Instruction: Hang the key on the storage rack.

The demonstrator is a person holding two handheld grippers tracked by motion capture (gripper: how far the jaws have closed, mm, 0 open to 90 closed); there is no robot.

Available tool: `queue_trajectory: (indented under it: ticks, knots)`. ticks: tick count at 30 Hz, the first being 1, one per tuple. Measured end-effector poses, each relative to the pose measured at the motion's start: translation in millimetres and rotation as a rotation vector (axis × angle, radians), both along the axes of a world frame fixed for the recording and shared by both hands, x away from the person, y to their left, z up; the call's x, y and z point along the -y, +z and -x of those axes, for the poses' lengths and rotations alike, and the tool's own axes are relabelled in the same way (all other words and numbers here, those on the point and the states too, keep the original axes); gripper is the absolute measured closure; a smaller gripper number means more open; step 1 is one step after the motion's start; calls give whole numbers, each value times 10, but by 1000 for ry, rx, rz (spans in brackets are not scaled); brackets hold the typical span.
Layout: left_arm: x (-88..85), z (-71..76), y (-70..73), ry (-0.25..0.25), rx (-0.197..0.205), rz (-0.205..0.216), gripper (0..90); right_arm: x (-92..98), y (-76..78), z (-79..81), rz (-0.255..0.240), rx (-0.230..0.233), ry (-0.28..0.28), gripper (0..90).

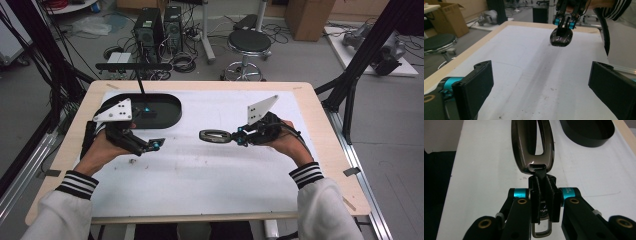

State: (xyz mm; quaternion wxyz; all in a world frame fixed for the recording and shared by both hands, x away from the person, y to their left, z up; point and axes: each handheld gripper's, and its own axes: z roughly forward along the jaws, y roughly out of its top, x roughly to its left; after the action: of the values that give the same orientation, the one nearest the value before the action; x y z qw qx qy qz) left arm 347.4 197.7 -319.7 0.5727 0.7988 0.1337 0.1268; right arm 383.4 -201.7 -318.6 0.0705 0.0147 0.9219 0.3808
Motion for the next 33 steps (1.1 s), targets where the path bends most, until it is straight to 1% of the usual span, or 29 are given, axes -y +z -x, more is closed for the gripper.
queue_trajectory:
  ticks: [1, 2, 3, 4, 5, 7, 10, 11, 12, 13, 15, 16, 17, 18, 22, 23, 24, 25, 26, 28, 30, 31, 33]
  knots:
    - [88, -21, 17, -19, -3, -14, 65, -22, 7, 3, 1, -3, 7, 838]
    - [88, -21, 17, -19, -3, -14, 65, -22, 7, 3, 1, -3, 7, 838]
    - [127, -33, 22, -28, -2, -20, 65, -43, 14, 7, 5, 3, 14, 838]
    - [165, -45, 27, -38, -5, -30, 65, -65, 20, 12, 12, 0, 19, 838]
    - [204, -54, 29, -46, -7, -40, 65, -109, 32, 17, 18, 1, 37, 838]
    - [283, -72, 29, -62, -14, -52, 64, -145, 38, 29, 22, 0, 46, 838]
    - [386, -90, 34, -90, -17, -87, 65, -175, 33, 33, 22, -1, 57, 839]
    - [450, -106, 32, -107, -26, -109, 65, -199, 19, 35, 26, -2, 68, 839]
    - [450, -106, 32, -107, -26, -109, 65, -199, 19, 35, 26, -2, 68, 839]
    - [482, -115, 30, -114, -35, -117, 65, -222, 10, 39, 37, 0, 73, 838]
    - [541, -131, 26, -123, -38, -138, 65, -232, 5, 46, 38, -3, 73, 839]
    - [568, -136, 21, -128, -44, -141, 65, -241, 3, 47, 39, -3, 76, 838]
    - [624, -141, 16, -135, -47, -164, 65, -257, -1, 48, 41, 1, 83, 838]
    - [624, -141, 16, -135, -47, -164, 65, -257, -1, 48, 41, 1, 83, 838]
    - [733, -138, 14, -155, -40, -197, 65, -282, 1, 59, 45, -3, 84, 838]
    - [761, -138, 13, -158, -41, -201, 65, -301, -4, 63, 49, 4, 82, 838]
    - [787, -139, 10, -162, -45, -210, 65, -301, -4, 63, 49, 4, 82, 838]
    - [844, -141, -4, -164, -46, -238, 65, -319, -9, 60, 51, 5, 80, 838]
    - [844, -141, -4, -164, -46, -238, 65, -319, -9, 60, 51, 5, 80, 838]
    - [894, -141, -31, -173, -58, -260, 65, -337, -10, 56, 52, 1, 79, 839]
    - [937, -141, -59, -179, -62, -289, 65, -358, -14, 48, 54, 0, 85, 839]
    - [975, -141, -83, -179, -80, -307, 65, -384, -24, 52, 64, 5, 85, 839]
    - [1015, -148, -106, -193, -96, -329, 65, -413, -39, 62, 76, 3, 88, 839]
